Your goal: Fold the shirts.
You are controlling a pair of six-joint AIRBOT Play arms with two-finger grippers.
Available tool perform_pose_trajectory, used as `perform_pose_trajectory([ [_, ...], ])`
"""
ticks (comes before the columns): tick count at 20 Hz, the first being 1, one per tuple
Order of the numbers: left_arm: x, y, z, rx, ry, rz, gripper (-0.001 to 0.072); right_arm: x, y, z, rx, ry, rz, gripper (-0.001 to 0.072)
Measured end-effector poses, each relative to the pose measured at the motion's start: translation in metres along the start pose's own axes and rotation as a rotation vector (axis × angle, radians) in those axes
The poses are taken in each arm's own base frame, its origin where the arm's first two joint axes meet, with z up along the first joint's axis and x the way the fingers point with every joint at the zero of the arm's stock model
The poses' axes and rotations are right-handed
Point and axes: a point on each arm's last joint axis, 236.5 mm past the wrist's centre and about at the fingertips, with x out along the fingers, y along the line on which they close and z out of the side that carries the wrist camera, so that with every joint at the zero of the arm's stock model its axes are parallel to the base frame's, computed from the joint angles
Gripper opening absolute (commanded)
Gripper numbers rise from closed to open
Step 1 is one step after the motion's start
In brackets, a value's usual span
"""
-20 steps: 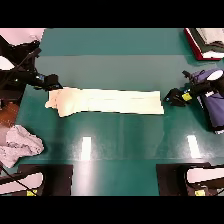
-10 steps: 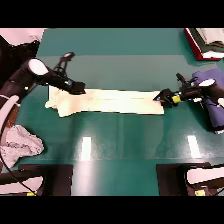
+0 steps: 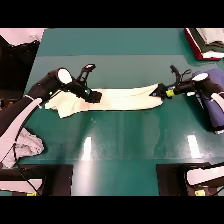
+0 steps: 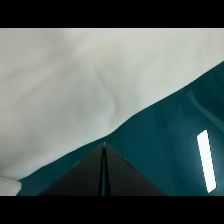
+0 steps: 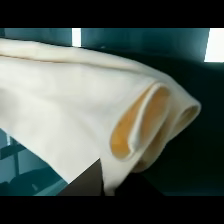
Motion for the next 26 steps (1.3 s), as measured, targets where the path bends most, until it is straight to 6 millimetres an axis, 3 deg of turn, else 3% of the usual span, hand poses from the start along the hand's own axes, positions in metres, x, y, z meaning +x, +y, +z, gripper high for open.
perform_pose_trajectory([
  [4,0.022,-0.020,0.010,0.001,-0.022,-0.034,0.0025,-0.056,0.049,0.021,-0.120,-0.085,0.025,0.0012],
  [7,0.044,-0.044,0.021,0.016,-0.027,-0.075,0.0025,-0.098,0.094,0.025,-0.202,-0.131,0.041,0.0012],
  [9,0.059,-0.061,0.027,0.037,-0.021,-0.098,0.0026,-0.118,0.122,0.025,-0.249,-0.160,0.045,0.0013],
  [12,0.078,-0.081,0.036,0.047,-0.018,-0.126,0.0026,-0.133,0.157,0.021,-0.306,-0.178,0.055,0.0012],
  [16,0.081,-0.096,0.054,0.048,-0.051,-0.149,0.0026,-0.129,0.192,0.011,-0.366,-0.161,0.078,0.0012],
  [19,0.065,-0.096,0.068,0.074,-0.056,-0.144,0.0026,-0.112,0.214,0.003,-0.405,-0.135,0.103,0.0012],
  [23,0.014,-0.063,0.093,0.109,-0.041,-0.079,0.0026,-0.076,0.241,-0.006,-0.448,-0.099,0.139,0.0012],
  [26,-0.048,-0.023,0.115,0.107,-0.093,0.014,0.0026,-0.039,0.257,-0.015,-0.468,-0.063,0.164,0.0012],
])
